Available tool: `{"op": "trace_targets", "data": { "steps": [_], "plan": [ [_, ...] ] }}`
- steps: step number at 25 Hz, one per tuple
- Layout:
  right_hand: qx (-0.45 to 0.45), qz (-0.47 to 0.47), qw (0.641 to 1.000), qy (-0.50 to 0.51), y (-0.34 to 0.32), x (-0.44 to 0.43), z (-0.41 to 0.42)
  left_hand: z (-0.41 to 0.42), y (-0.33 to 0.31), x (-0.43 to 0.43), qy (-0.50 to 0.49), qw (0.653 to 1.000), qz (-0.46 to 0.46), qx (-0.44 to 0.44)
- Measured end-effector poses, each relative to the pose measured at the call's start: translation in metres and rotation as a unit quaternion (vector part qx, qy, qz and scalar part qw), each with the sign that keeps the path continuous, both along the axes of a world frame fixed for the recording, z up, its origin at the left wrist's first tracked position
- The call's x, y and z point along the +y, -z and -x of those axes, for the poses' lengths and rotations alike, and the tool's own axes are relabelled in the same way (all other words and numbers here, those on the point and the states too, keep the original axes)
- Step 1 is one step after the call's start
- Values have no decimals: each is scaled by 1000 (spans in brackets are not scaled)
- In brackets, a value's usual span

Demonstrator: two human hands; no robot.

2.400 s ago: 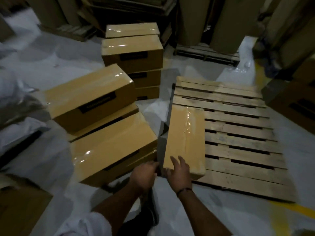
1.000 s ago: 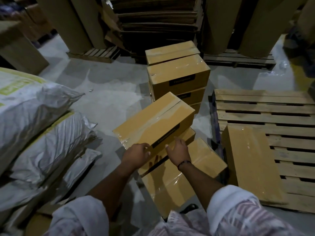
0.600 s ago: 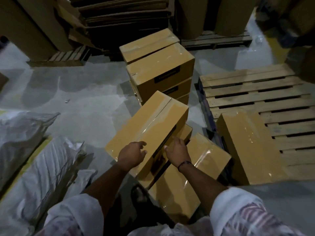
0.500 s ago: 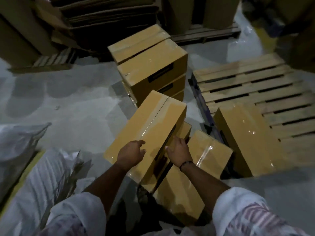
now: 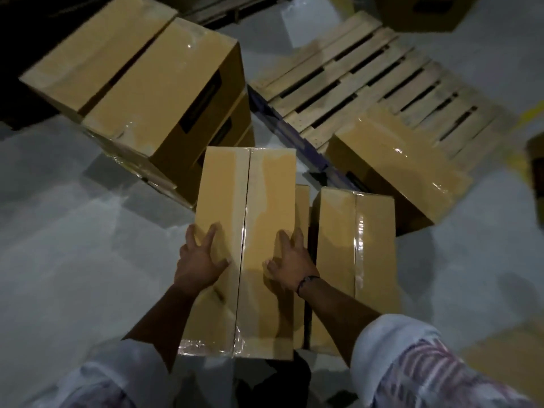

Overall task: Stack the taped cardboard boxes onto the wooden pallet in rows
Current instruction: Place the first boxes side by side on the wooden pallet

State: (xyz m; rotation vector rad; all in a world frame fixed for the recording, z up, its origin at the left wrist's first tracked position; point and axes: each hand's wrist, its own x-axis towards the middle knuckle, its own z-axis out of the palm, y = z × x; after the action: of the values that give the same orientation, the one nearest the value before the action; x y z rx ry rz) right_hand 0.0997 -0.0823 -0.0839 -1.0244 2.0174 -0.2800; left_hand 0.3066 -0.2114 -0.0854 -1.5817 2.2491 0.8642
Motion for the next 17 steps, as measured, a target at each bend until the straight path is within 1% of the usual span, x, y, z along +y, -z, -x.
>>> {"op": "trace_targets", "data": {
  "steps": [2, 3, 5, 7, 8, 10, 13, 17],
  "plan": [
    [-4, 3, 1000, 11, 7, -4, -6, -3, 8, -6, -18, 999, -16, 40],
    [-1, 8, 1000, 13, 9, -4, -9, -3, 8, -5, -18, 999, -17, 46],
    [4, 15, 1000, 22, 10, -1, -11, 5, 3, -2, -15, 999, -17, 34],
    [0, 4, 999, 42, 3, 6, -8, 19, -12, 10, -19, 1000, -6, 12],
    [1, 0, 998, 57, -2, 12, -2, 27, -22, 20, -17, 1000, 5, 15],
    [12, 2, 997, 79, -19, 32, 20, 48, -41, 42, -16, 999, 30, 27],
    [46, 9, 996, 71, -49, 75, 60, 87, -72, 83, -15, 999, 45, 15],
    [117, 17, 989, 88, -98, 151, 135, 175, -123, 158, 49, 996, 70, 5]
  ]
}}
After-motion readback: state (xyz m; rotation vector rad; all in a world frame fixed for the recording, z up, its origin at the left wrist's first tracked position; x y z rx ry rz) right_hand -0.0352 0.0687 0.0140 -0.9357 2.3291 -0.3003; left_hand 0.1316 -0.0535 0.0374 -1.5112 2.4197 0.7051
